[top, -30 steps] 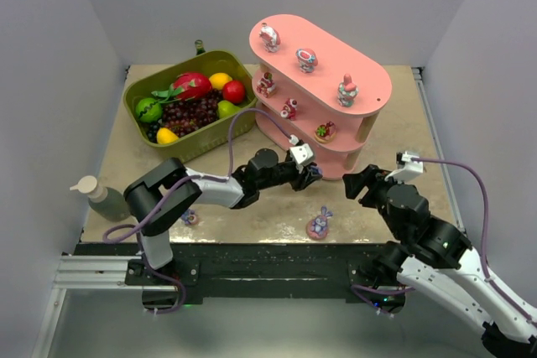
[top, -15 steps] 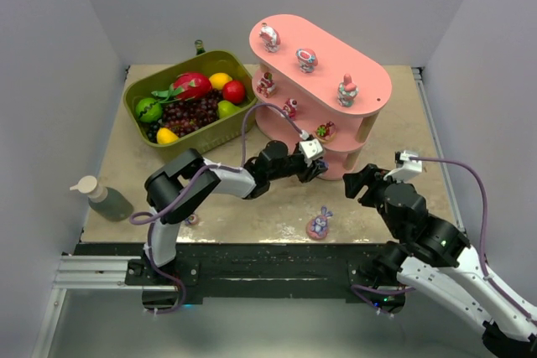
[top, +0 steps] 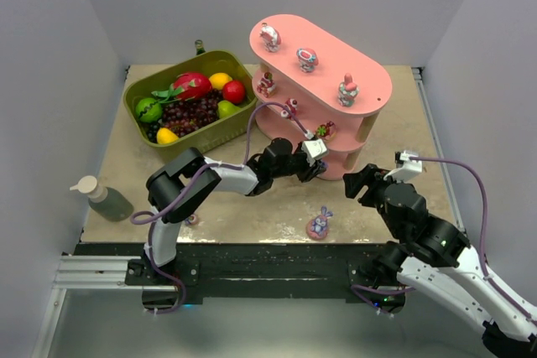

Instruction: Place and organize the plastic toys onto the shelf

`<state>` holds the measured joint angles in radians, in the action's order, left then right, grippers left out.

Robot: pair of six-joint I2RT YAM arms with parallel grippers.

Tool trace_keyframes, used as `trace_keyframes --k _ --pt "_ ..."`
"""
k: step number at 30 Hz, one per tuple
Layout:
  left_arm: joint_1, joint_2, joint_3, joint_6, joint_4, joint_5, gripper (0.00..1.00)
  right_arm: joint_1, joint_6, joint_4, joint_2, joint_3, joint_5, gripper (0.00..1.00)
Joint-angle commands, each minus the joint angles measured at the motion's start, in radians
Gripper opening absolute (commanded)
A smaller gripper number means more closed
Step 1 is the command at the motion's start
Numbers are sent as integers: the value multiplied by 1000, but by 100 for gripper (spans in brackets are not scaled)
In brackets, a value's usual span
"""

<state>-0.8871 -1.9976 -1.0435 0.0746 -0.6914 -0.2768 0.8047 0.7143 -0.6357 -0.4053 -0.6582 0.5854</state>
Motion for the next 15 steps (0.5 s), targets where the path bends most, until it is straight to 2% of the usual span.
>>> trace_keyframes --k 1,15 --pt "17 -12 -39 42 9 11 0 -4 -4 16 0 -38 24 72" --pt "27 16 -47 74 62 31 5 -2 2 11 2 -38 25 72"
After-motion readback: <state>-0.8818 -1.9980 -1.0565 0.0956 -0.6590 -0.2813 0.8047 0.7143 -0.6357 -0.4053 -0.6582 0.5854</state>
